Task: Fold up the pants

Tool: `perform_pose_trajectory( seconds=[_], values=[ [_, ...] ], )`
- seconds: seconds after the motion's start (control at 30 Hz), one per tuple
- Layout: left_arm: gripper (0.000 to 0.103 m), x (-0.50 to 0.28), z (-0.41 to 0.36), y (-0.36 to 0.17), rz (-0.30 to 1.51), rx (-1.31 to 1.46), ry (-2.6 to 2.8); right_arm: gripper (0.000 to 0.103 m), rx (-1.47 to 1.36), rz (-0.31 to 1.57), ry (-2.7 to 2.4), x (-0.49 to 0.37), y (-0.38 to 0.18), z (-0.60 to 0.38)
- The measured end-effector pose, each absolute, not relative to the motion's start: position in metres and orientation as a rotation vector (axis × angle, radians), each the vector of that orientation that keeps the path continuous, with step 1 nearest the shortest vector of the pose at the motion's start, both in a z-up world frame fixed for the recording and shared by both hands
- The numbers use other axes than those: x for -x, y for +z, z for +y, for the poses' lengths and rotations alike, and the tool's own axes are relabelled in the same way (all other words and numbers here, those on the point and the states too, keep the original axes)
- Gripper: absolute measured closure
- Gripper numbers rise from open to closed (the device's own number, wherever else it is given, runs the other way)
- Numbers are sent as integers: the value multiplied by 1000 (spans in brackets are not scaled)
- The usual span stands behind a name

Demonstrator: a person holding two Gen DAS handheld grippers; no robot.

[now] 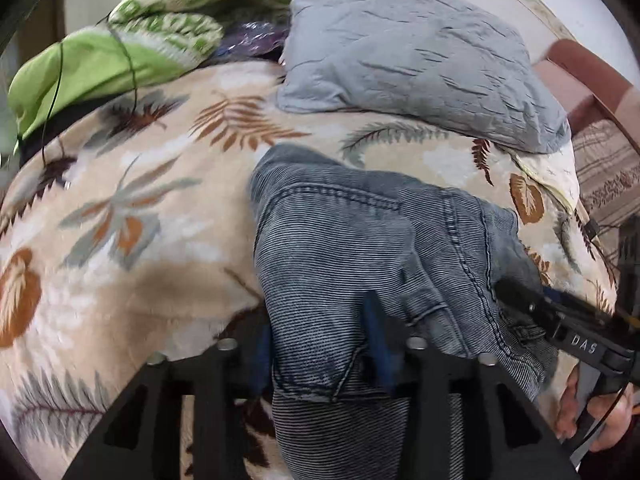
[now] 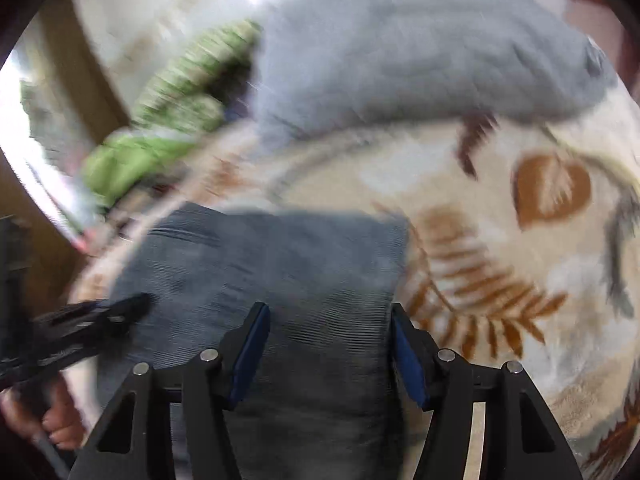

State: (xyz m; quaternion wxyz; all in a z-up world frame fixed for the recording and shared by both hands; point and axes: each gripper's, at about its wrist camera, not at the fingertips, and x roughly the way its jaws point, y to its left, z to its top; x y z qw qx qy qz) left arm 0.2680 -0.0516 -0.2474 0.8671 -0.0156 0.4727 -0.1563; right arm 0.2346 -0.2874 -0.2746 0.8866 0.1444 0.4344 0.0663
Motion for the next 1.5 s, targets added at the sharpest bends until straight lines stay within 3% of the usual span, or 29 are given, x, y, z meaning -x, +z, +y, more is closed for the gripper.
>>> perform_pose_trajectory(
  seconds=[0.03, 0.07, 0.77, 0.83, 1.07, 1.5],
  values=[
    [36, -266, -50, -246, 986, 17, -305, 36, -316, 911, 139, -232, -278, -289],
    [32, -264, -50, -245, 980, 4, -289, 33, -309, 906, 128, -226, -277, -290],
    [12, -80, -38, -70, 546, -172, -138, 30, -256, 609, 135, -41, -118, -271],
    [1, -61, -36, -54, 504, -176, -120, 27, -234, 586, 123, -27, -105, -265],
    [0, -12, -20, -13, 410, -153, -123, 25, -208, 517, 121, 19, -75, -244],
    [0, 36, 5, 6, 386, -122, -75, 25, -150, 395, 139, 69, -41, -208]
  ],
)
